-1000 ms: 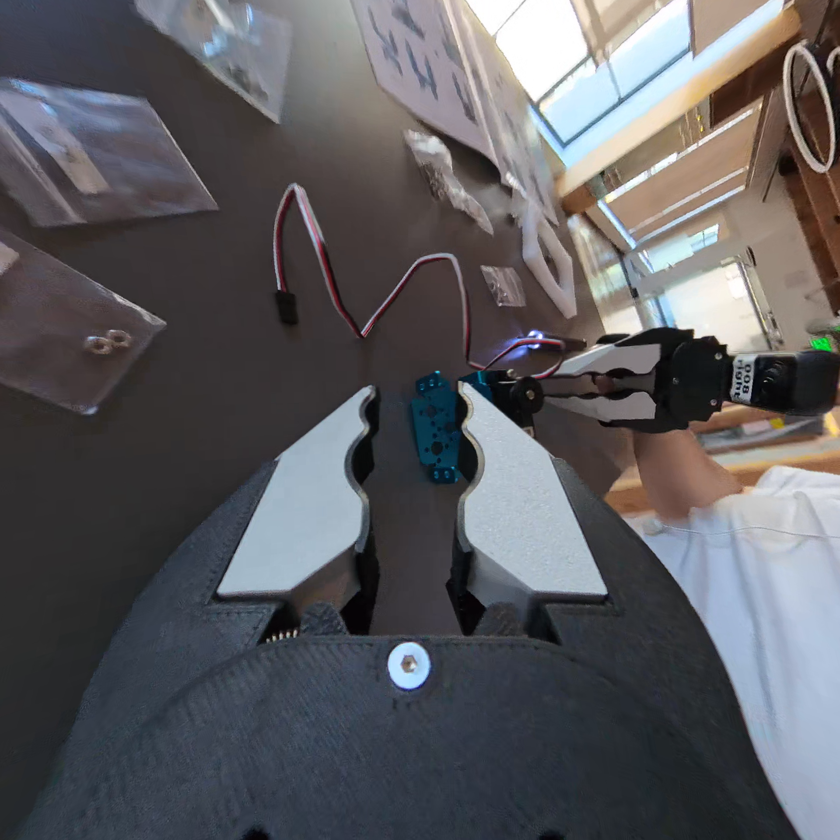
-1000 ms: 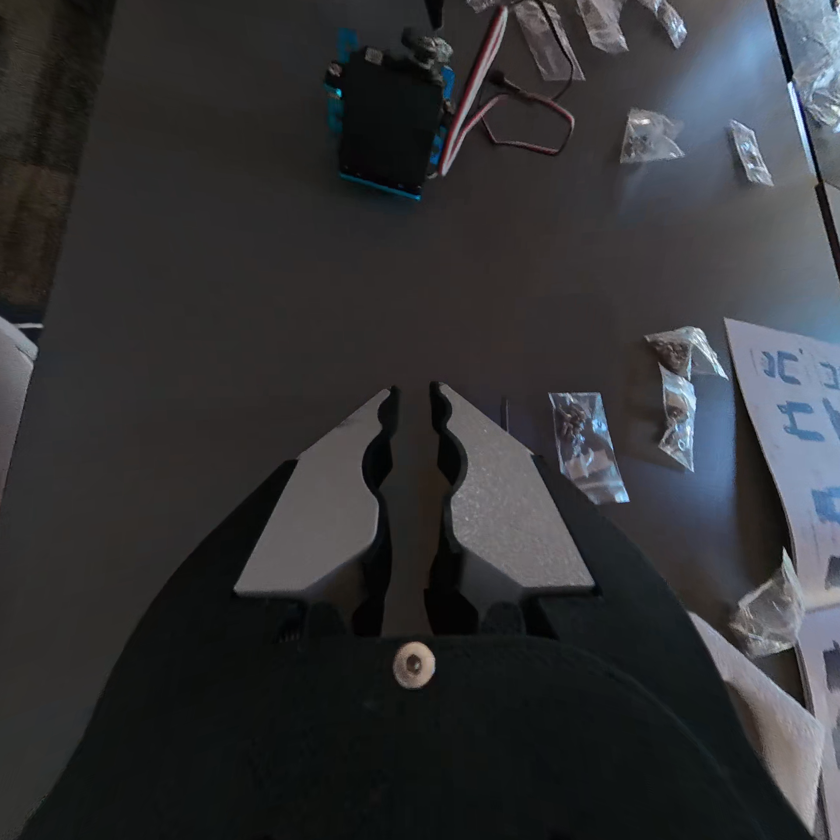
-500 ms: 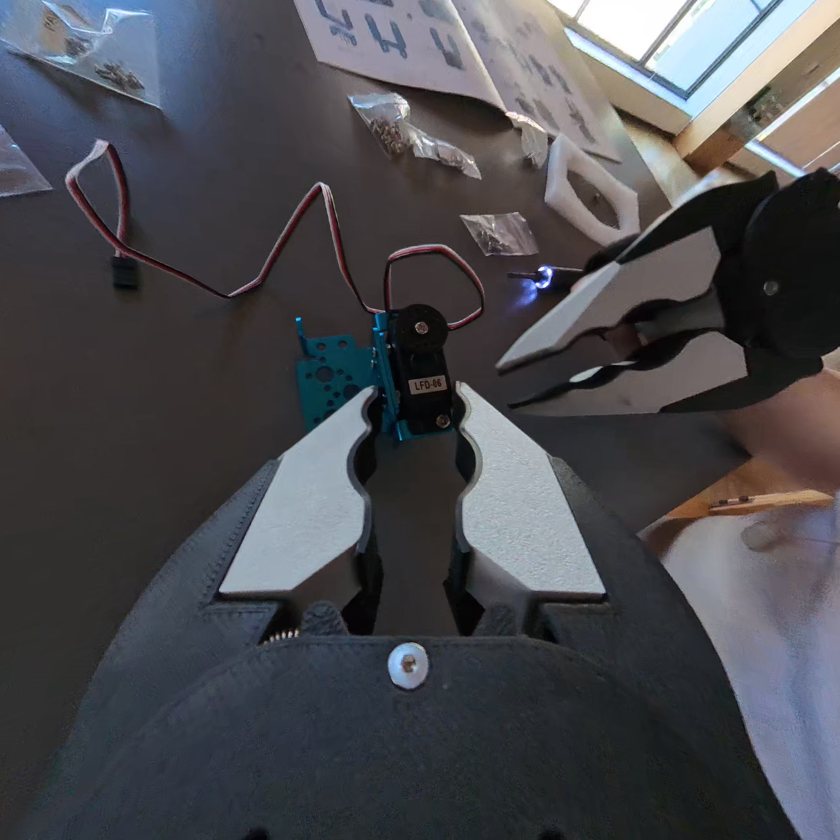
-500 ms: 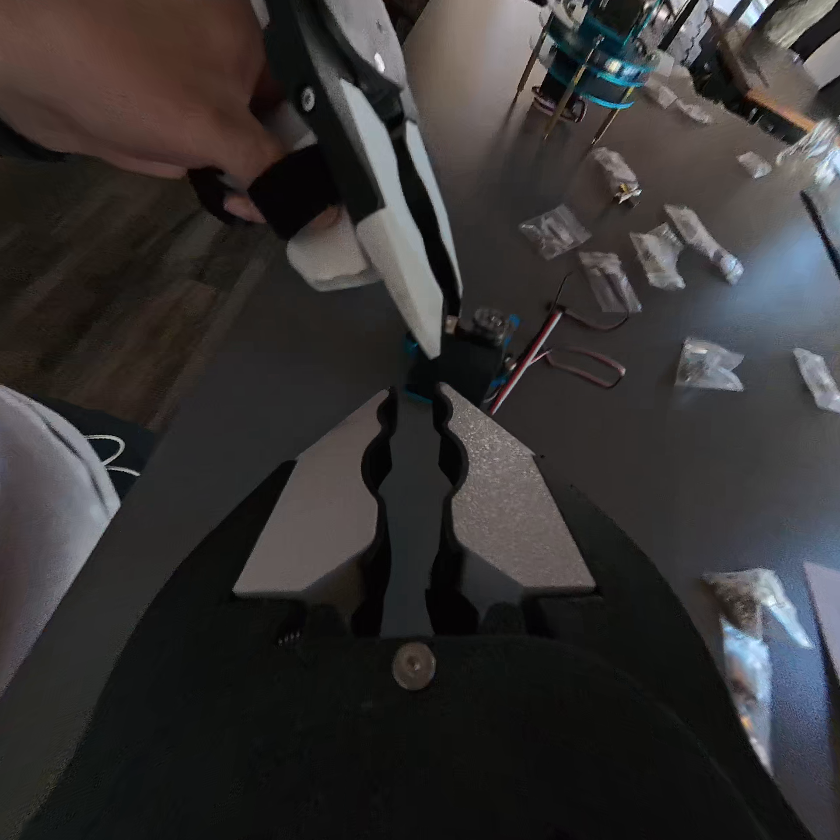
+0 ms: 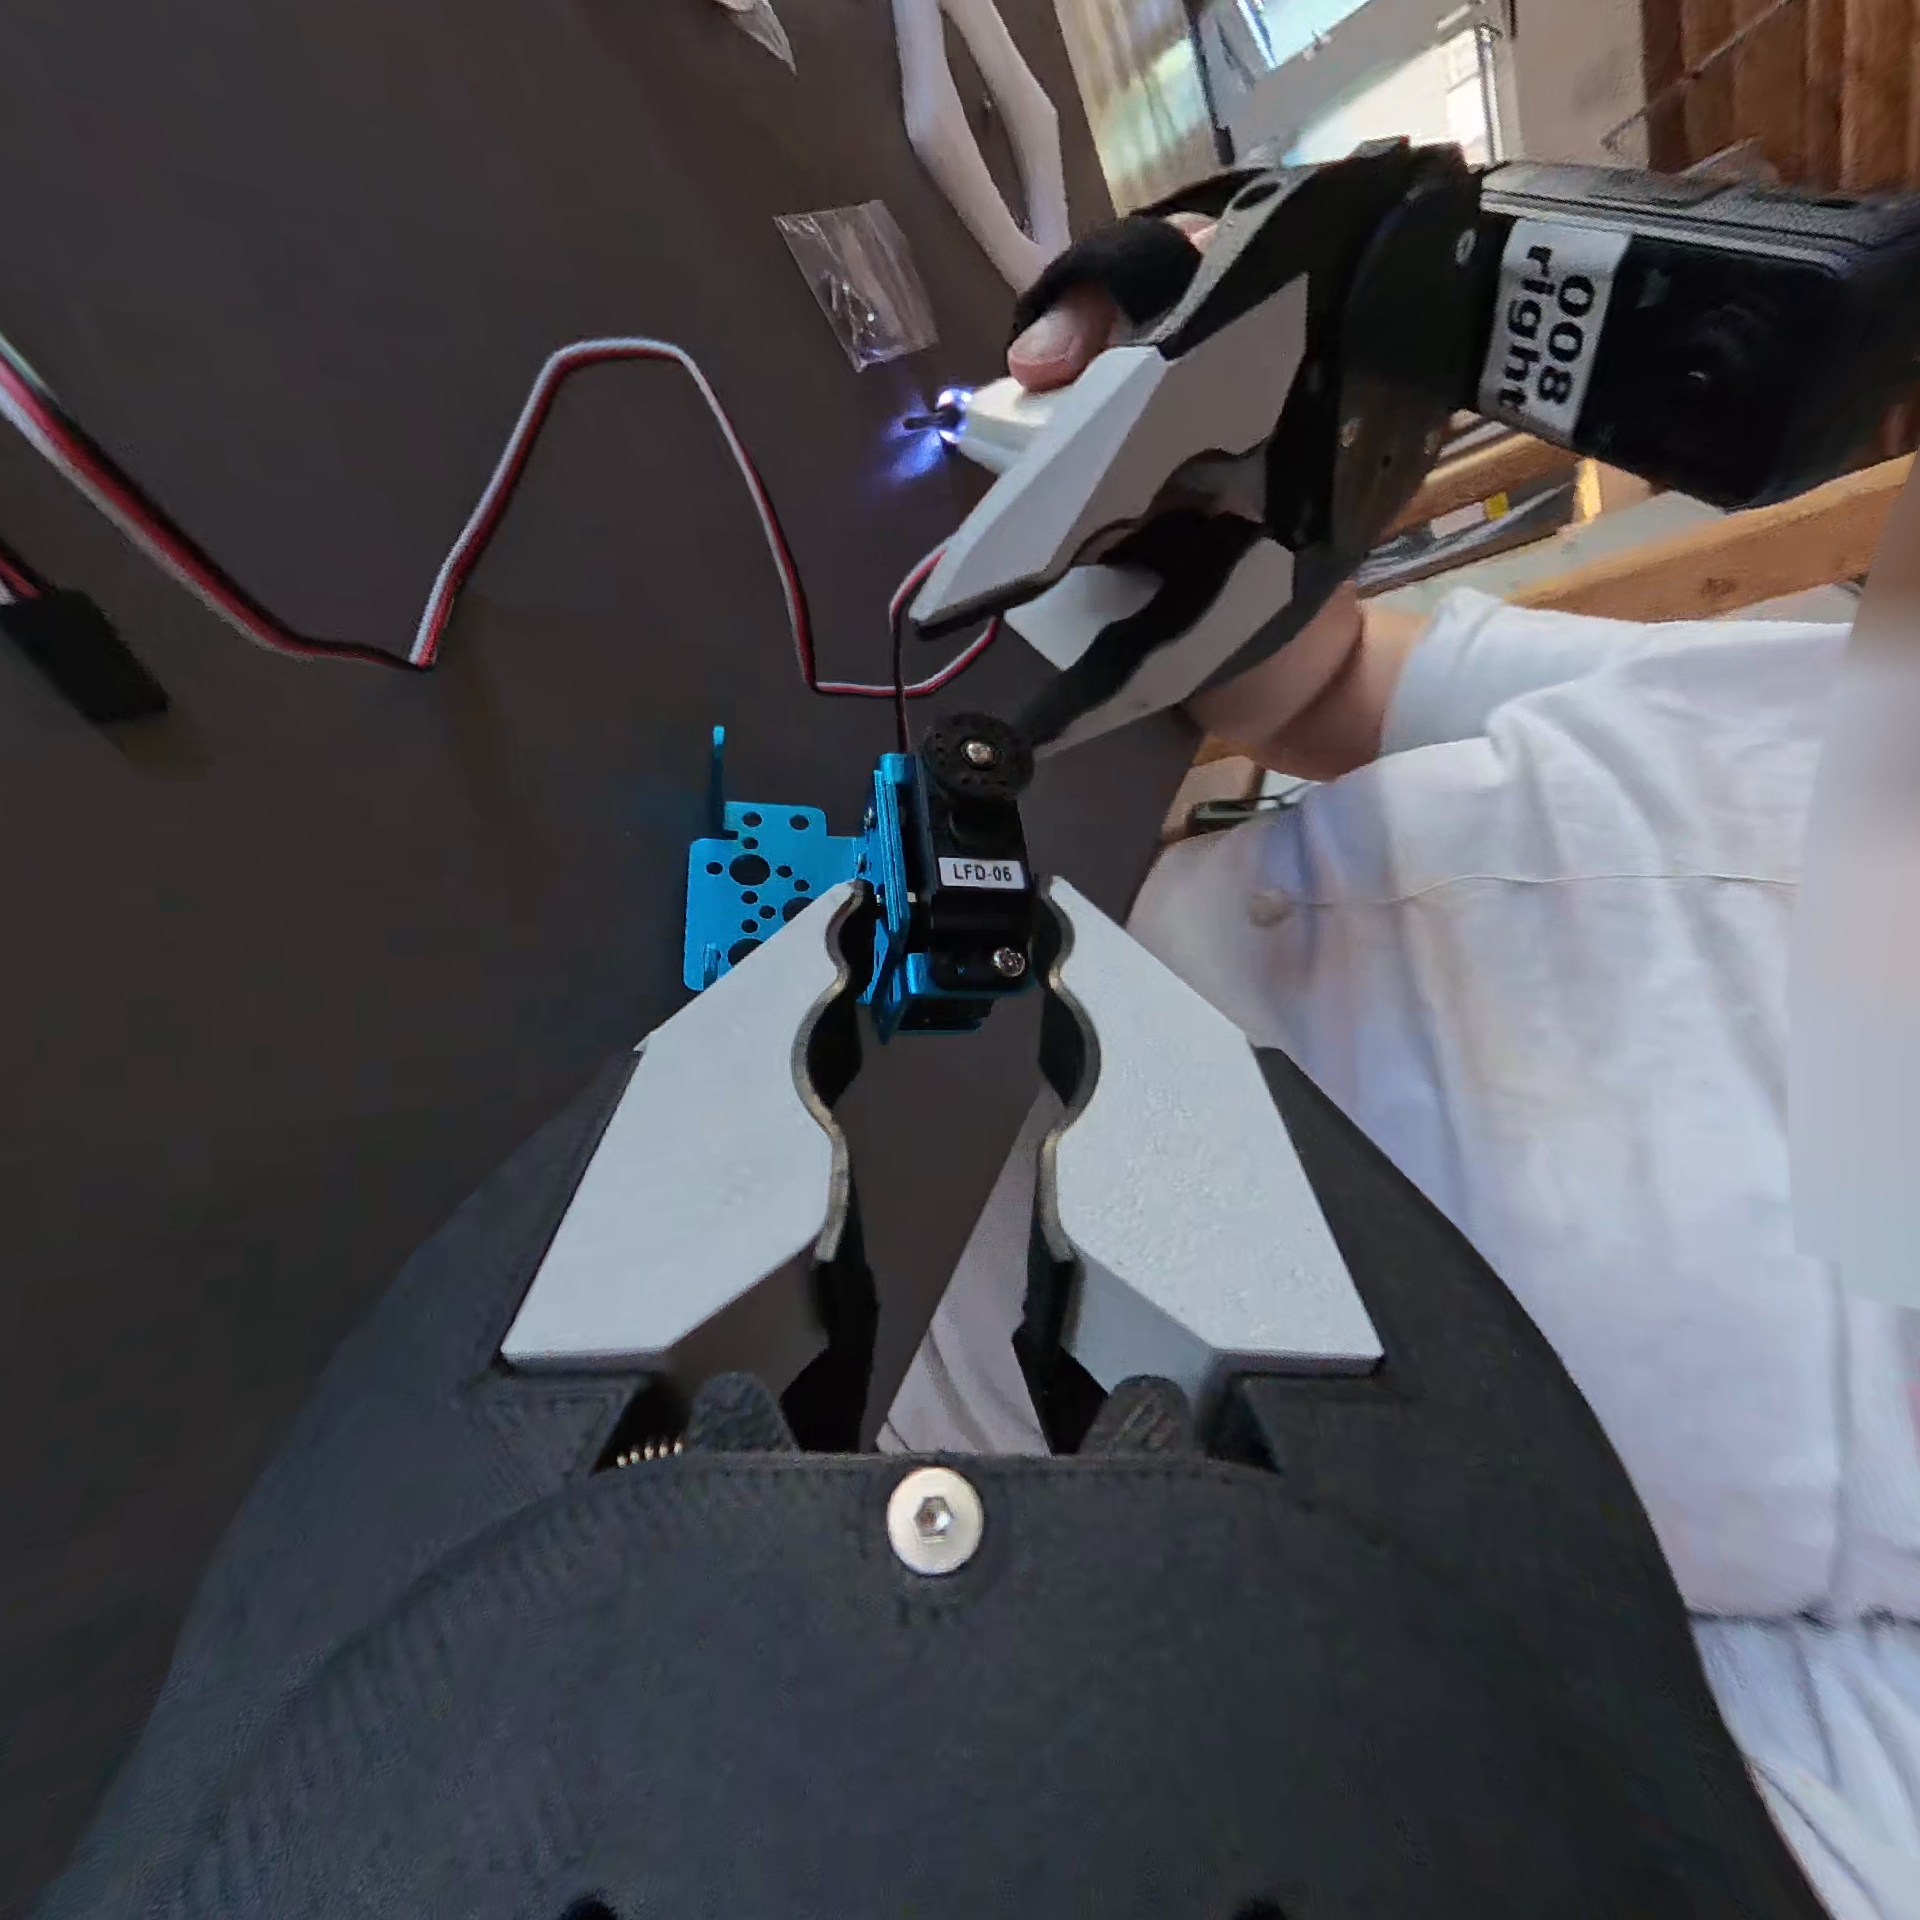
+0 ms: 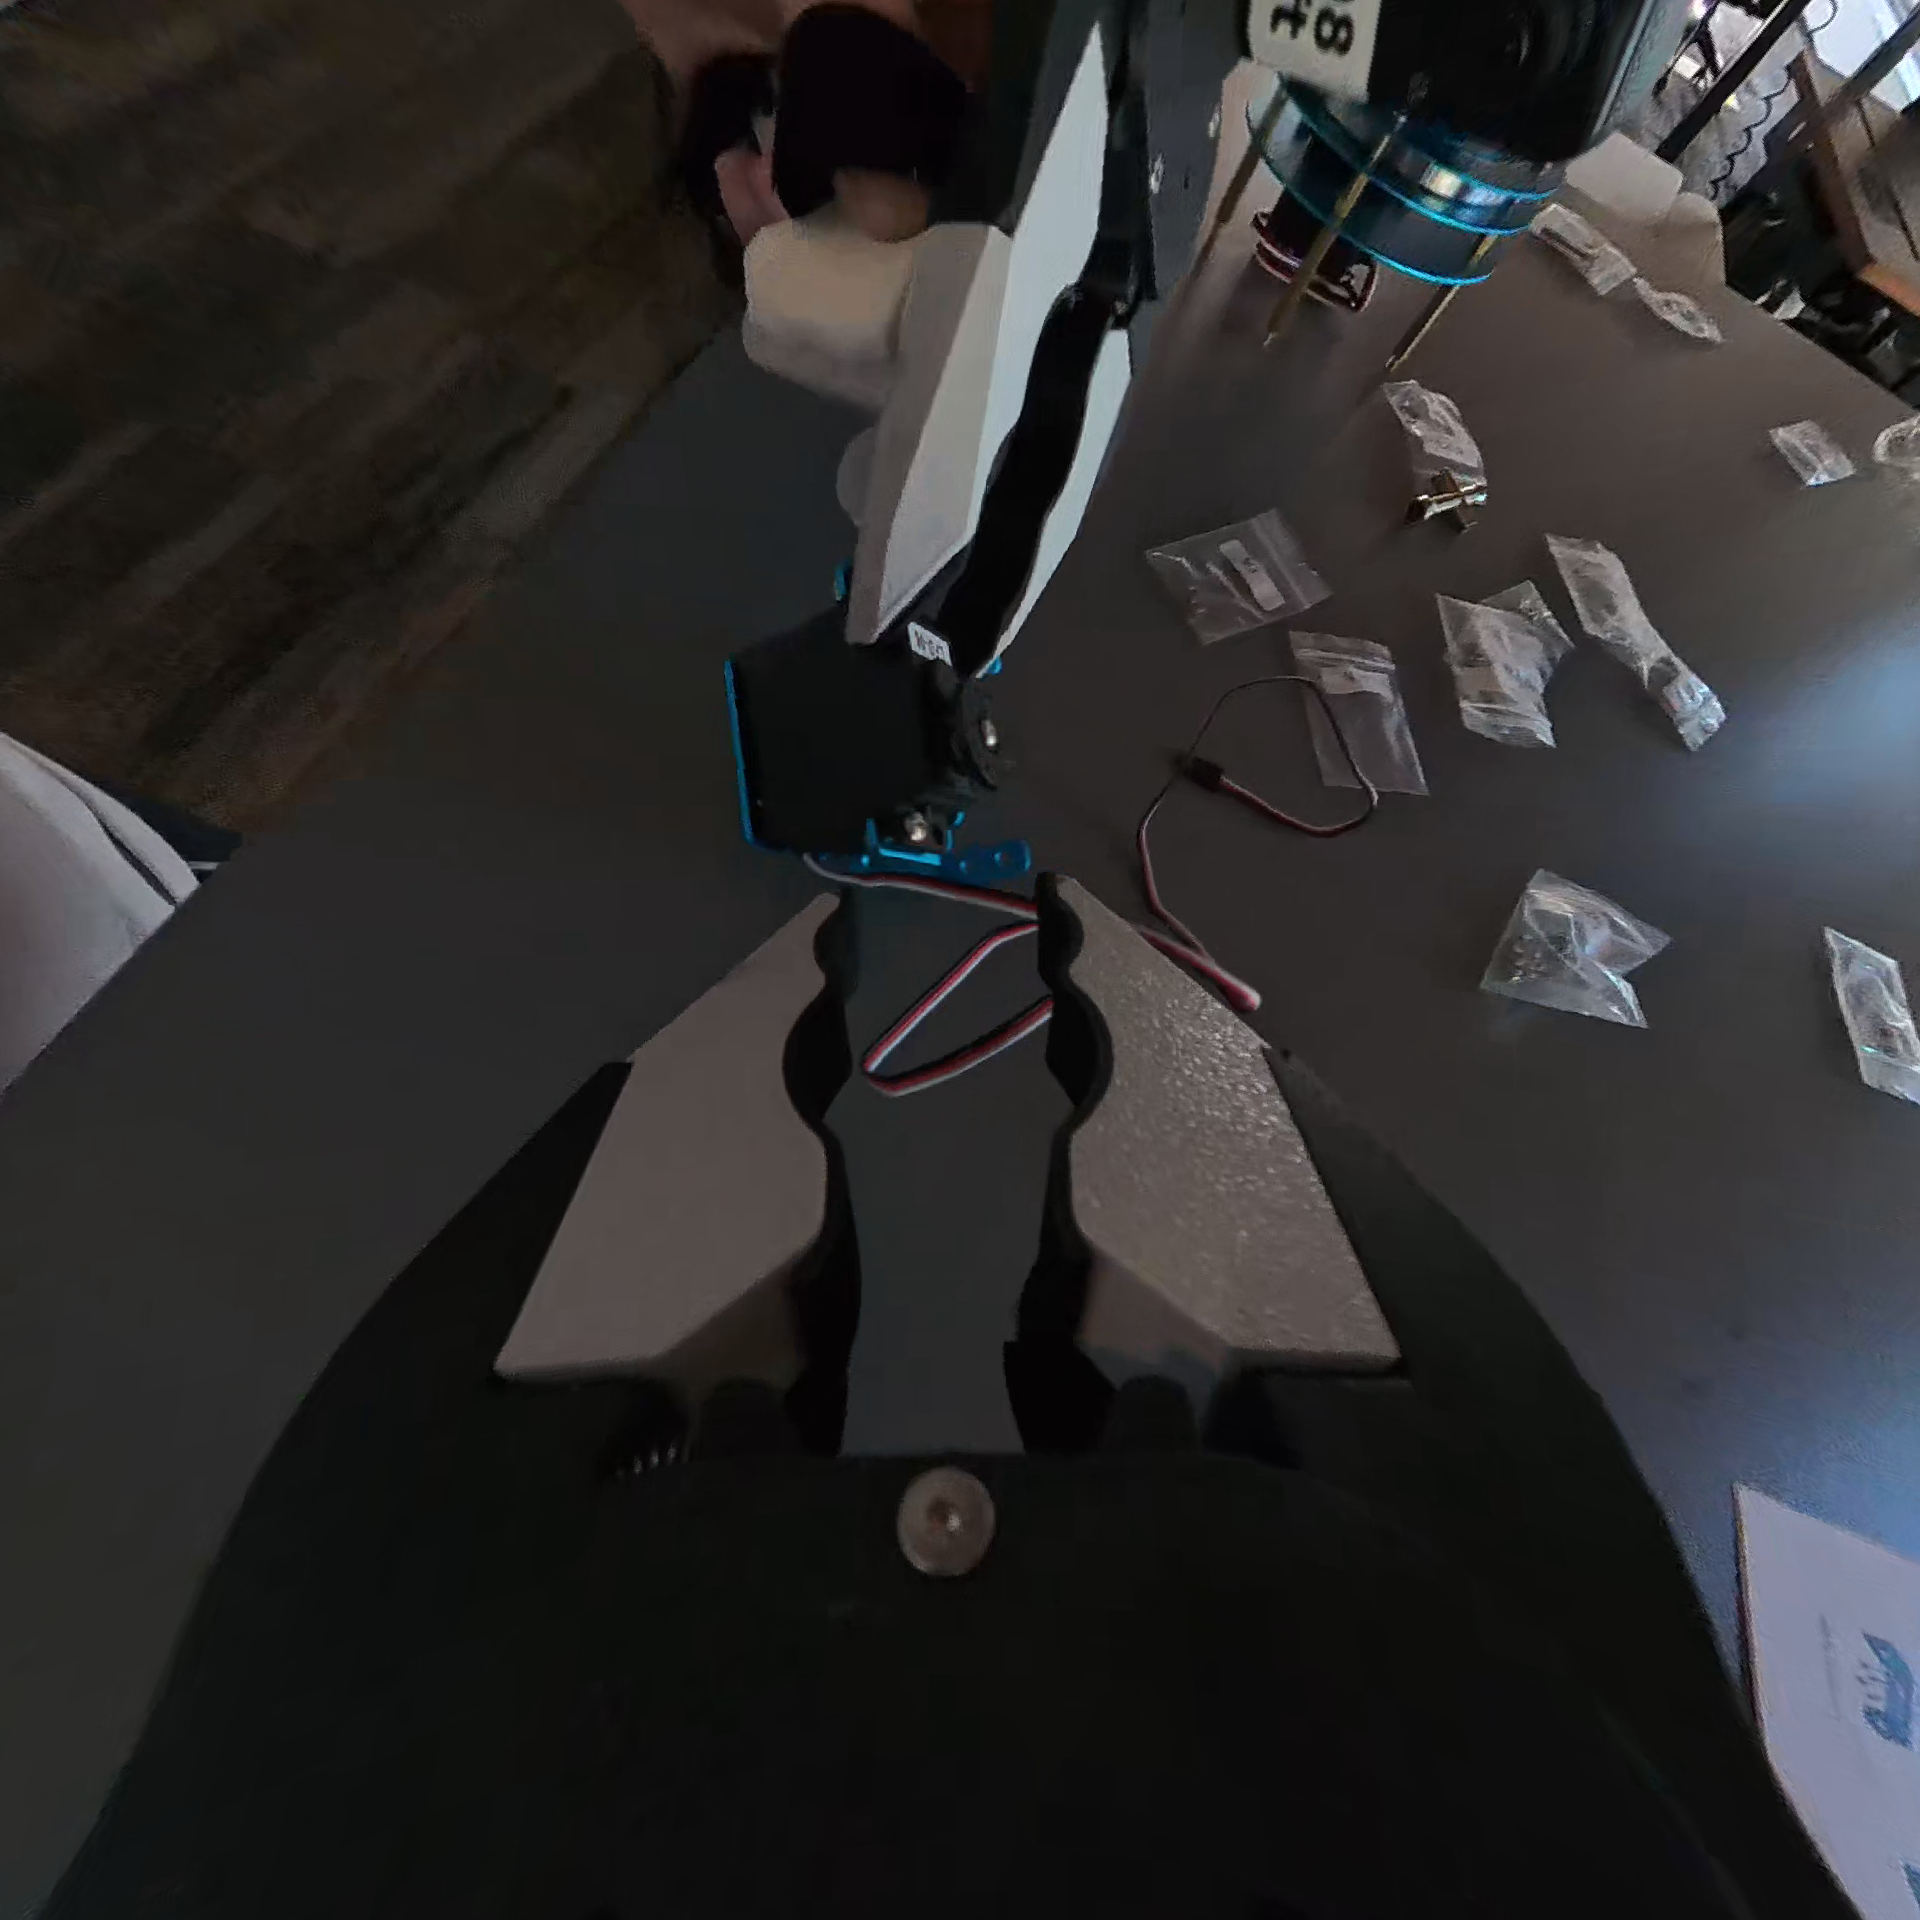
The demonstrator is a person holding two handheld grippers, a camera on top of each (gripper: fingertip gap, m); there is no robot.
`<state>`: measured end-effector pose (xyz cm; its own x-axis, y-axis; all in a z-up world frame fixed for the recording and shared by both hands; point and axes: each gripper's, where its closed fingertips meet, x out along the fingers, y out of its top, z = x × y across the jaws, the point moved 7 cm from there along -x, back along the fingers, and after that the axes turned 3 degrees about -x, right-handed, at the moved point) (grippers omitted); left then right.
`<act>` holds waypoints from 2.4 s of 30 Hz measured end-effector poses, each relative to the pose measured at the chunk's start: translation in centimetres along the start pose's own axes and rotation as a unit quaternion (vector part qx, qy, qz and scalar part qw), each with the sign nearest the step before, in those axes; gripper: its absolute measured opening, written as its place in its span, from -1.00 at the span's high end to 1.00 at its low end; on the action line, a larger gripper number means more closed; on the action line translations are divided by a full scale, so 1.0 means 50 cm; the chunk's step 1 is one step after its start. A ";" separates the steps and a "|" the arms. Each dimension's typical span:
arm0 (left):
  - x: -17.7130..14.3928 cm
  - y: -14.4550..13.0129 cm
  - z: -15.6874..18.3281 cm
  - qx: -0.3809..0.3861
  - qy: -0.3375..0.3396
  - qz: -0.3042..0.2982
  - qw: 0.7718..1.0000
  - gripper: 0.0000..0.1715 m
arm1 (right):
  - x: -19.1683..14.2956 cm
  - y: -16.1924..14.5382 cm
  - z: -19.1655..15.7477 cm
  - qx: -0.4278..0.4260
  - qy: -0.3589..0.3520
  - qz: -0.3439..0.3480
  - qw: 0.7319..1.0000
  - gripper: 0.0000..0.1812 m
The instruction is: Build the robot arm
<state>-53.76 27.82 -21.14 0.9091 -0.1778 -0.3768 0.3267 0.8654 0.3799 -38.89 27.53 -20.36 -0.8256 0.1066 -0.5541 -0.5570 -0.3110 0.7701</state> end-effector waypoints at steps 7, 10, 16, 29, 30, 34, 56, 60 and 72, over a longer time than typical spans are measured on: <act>0.003 0.016 -0.010 -0.066 -0.102 0.023 0.992 0.65 | -0.002 0.016 0.006 -0.025 0.048 0.041 0.998 0.73; 0.005 0.020 -0.010 -0.098 -0.149 0.043 0.983 0.65 | -0.015 0.017 0.014 -0.042 0.023 0.049 0.998 0.85; 0.013 0.031 -0.006 -0.135 -0.198 0.049 0.970 0.65 | -0.036 0.018 0.023 -0.026 0.017 0.078 0.996 0.92; 0.018 0.048 0.026 -0.096 -0.161 0.050 0.981 0.65 | -0.059 0.006 0.024 -0.067 -0.020 0.145 0.987 0.93; 0.018 0.047 0.028 -0.093 -0.157 0.049 0.982 0.65 | -0.059 0.005 0.023 -0.073 -0.022 0.148 0.986 0.94; 0.018 0.046 0.032 -0.088 -0.149 0.050 0.984 0.65 | -0.060 0.003 0.020 -0.092 -0.031 0.157 0.983 0.94; 0.030 0.022 0.006 -0.075 -0.109 0.047 0.990 0.54 | -0.050 -0.022 0.019 -0.074 0.018 0.118 0.990 0.94; 0.009 0.002 -0.001 -0.031 -0.061 0.074 0.995 0.69 | -0.049 -0.030 0.013 -0.102 0.021 0.109 0.989 0.93; 0.031 -0.009 0.014 0.144 -0.010 0.117 0.983 0.69 | -0.039 -0.055 0.011 -0.145 0.020 0.055 0.988 0.93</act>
<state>-52.31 26.81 -21.30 0.9722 -0.0010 -0.2342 0.1642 0.7159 0.6786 -35.82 28.69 -21.24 -0.8721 0.0219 -0.4889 -0.4104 -0.5770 0.7062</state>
